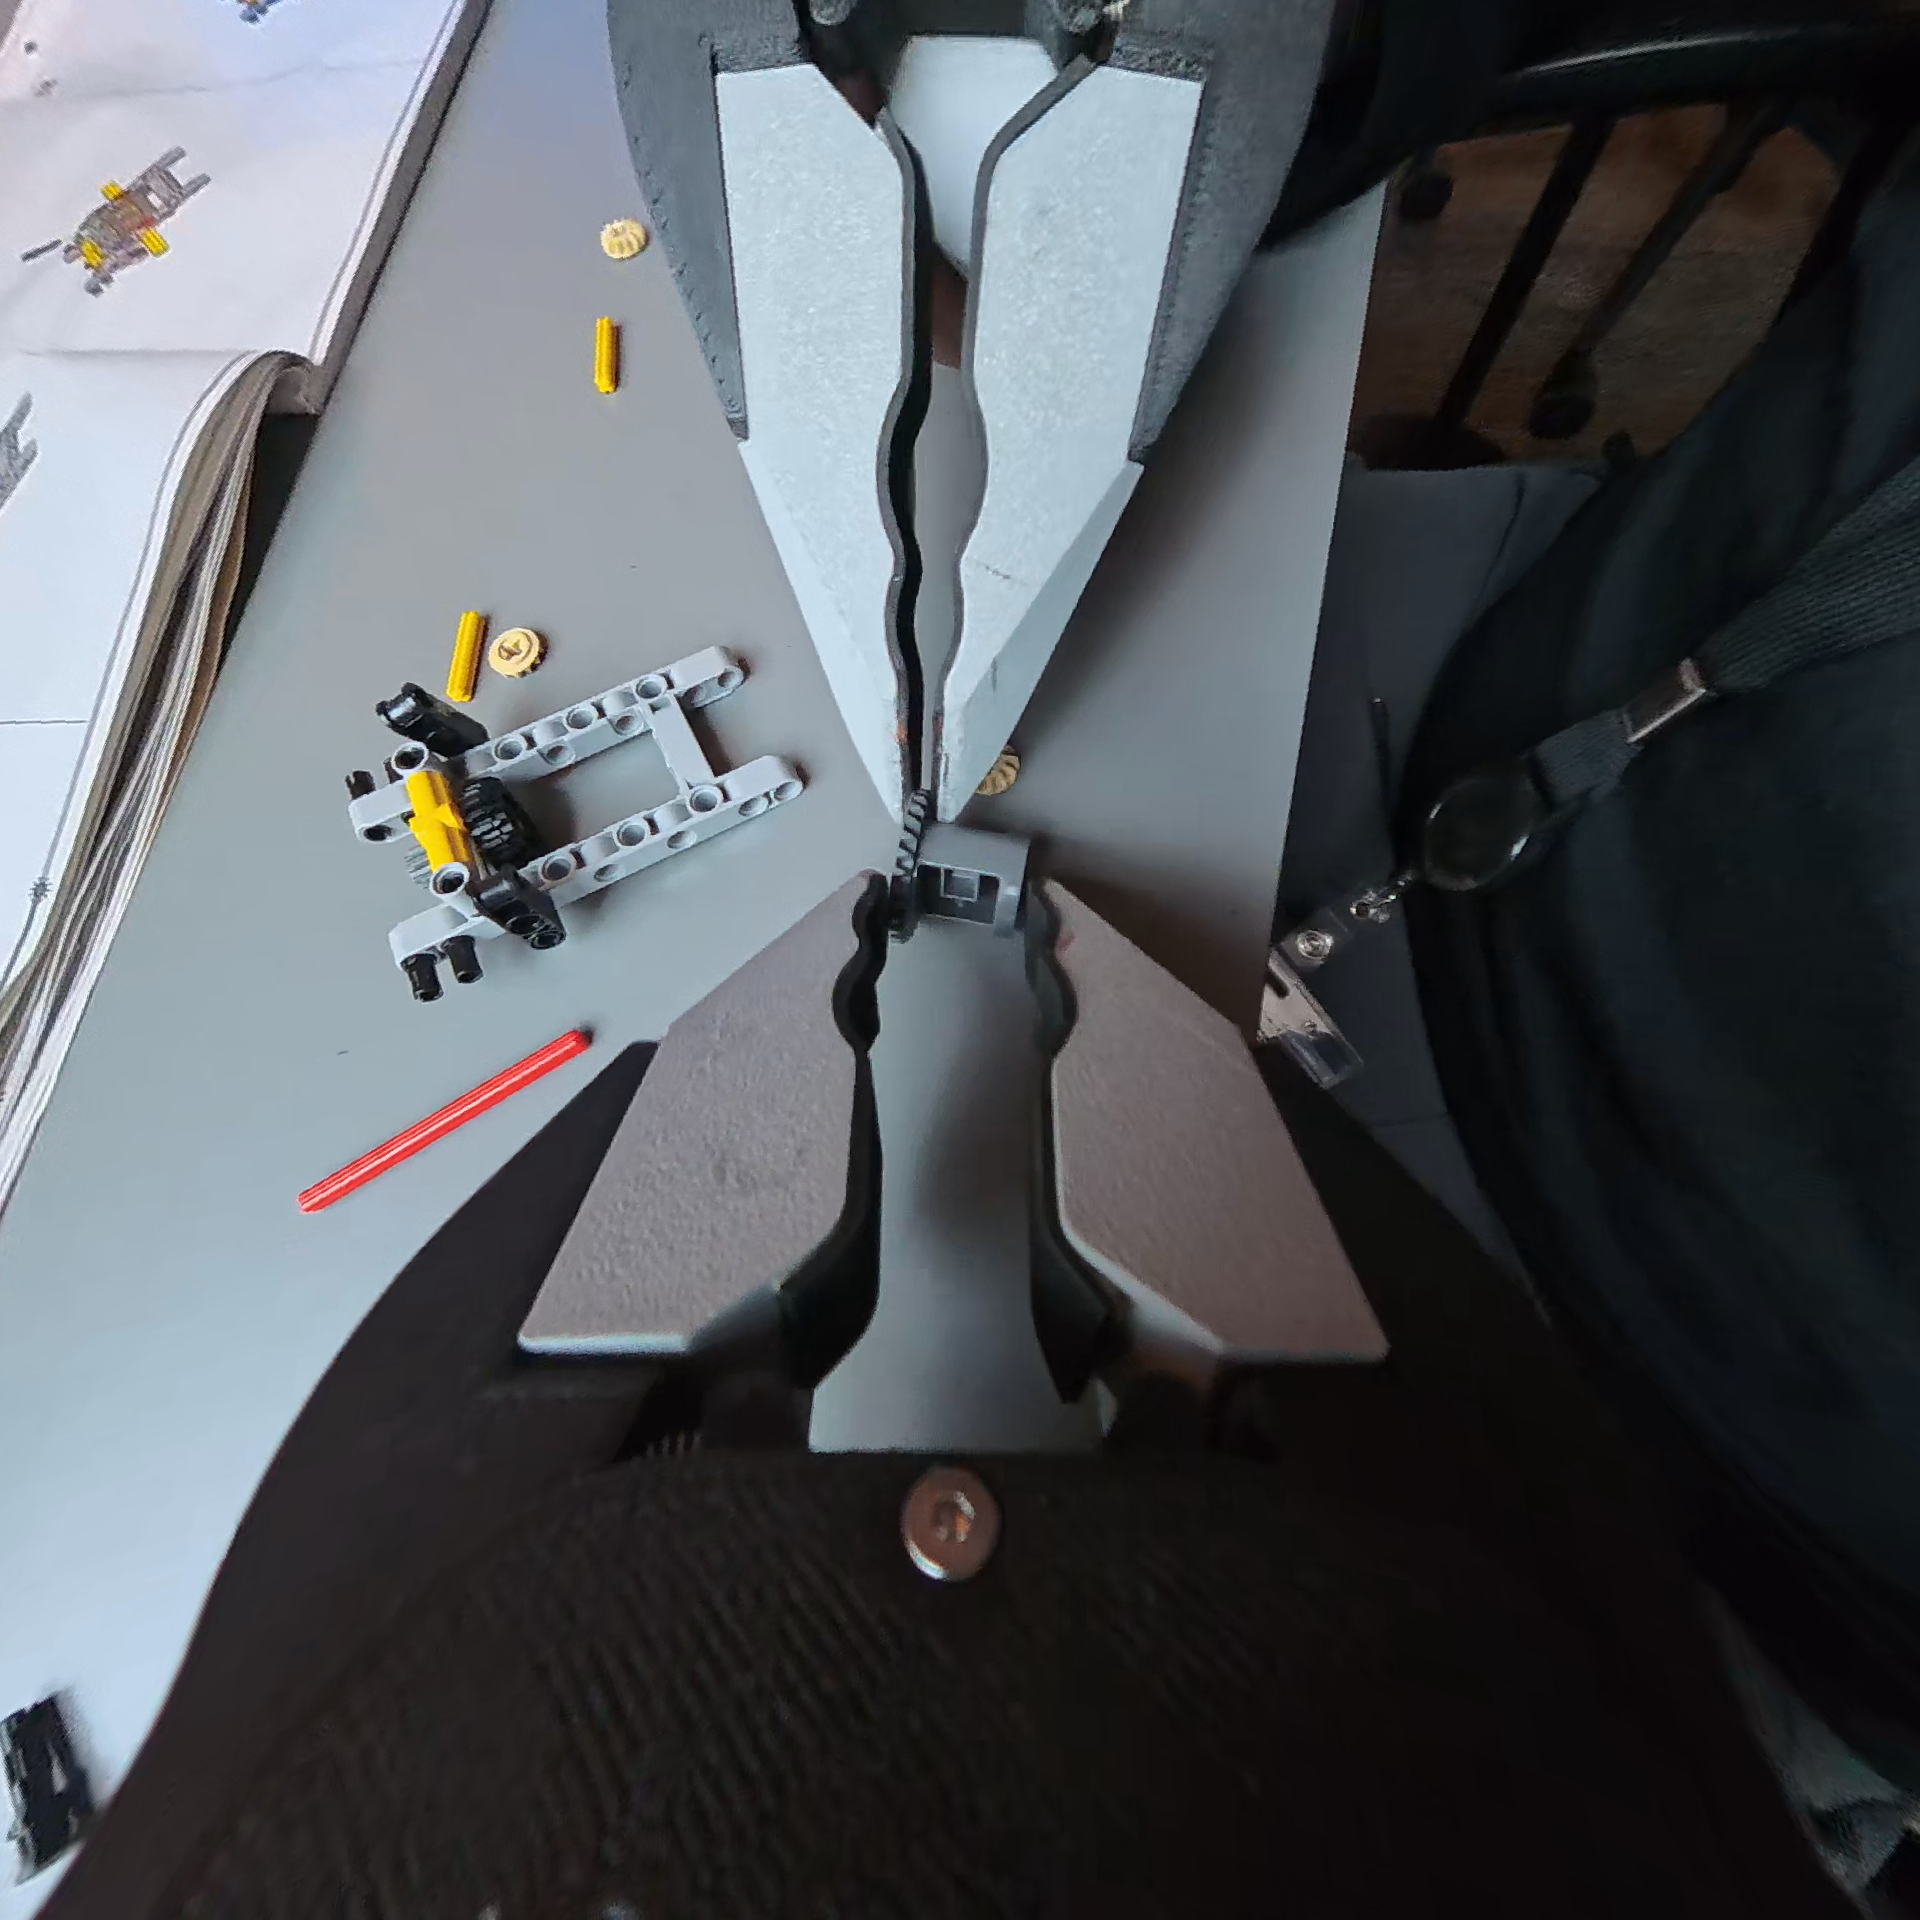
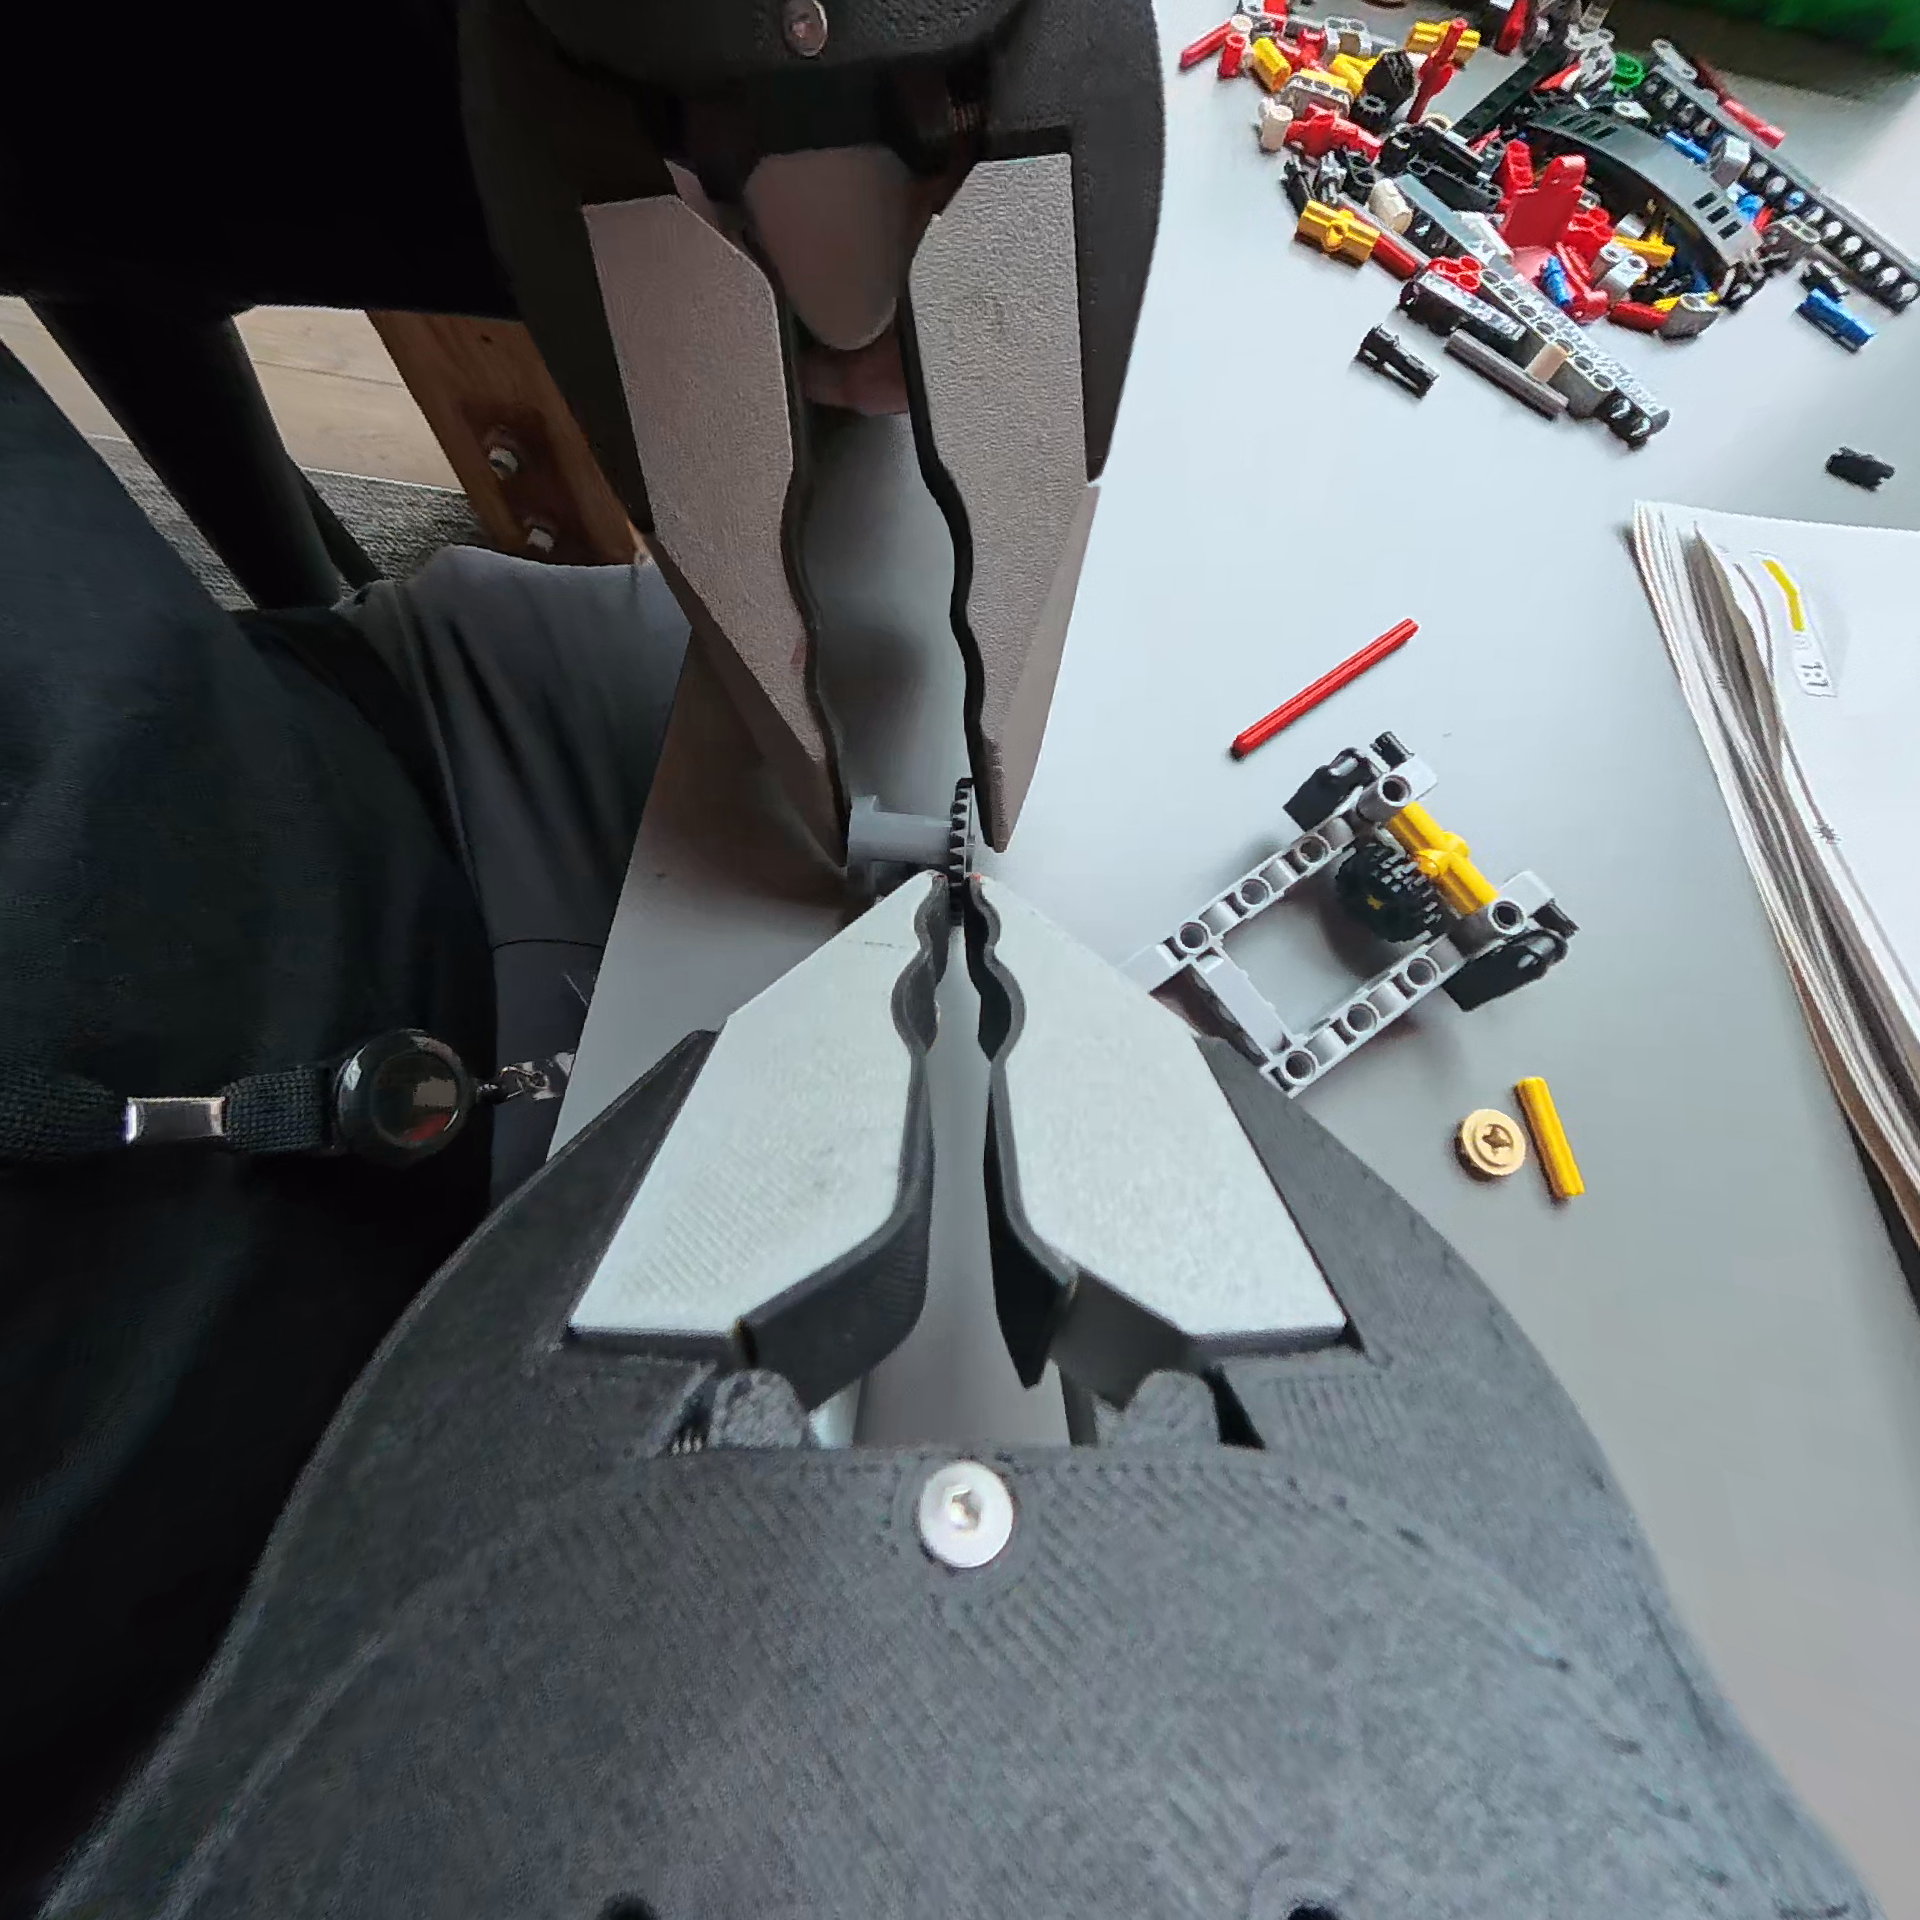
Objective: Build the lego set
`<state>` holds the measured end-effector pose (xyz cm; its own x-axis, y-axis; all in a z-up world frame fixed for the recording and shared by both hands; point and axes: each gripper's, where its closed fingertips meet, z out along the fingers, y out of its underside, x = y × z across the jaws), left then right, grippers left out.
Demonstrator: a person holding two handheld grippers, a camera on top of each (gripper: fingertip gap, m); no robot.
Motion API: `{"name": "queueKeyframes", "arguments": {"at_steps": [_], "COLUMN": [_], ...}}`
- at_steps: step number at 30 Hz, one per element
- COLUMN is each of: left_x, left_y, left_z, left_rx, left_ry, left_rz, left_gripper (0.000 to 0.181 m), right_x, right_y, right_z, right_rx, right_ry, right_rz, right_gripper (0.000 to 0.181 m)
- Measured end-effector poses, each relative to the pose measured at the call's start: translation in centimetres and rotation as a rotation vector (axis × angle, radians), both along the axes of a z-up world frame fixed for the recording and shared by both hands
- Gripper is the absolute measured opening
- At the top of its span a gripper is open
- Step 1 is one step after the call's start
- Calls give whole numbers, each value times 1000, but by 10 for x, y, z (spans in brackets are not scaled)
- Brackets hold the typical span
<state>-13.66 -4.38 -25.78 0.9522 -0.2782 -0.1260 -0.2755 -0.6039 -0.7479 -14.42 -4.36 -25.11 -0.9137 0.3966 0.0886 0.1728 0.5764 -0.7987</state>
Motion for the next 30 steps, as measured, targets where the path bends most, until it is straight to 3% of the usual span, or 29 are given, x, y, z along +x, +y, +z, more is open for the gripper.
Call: {"name": "queueKeyframes", "arguments": {"at_steps": [9,15,22,30], "left_x": [-1,0,-1,0], "left_y": [-4,-2,1,3], "left_z": [-4,-3,-3,-3], "left_rx": [-38,-45,-44,-45], "left_ry": [-52,-106,-106,-115], "left_rz": [-8,-17,-18,-17], "left_gripper": [23,23,23,23], "right_x": [12,14,15,14], "right_y": [21,24,18,18], "right_z": [2,-10,-15,-14], "right_rx": [-24,60,107,97], "right_ry": [-26,-17,5,-5], "right_rz": [20,20,50,46], "right_gripper": [11,18,5,9]}}
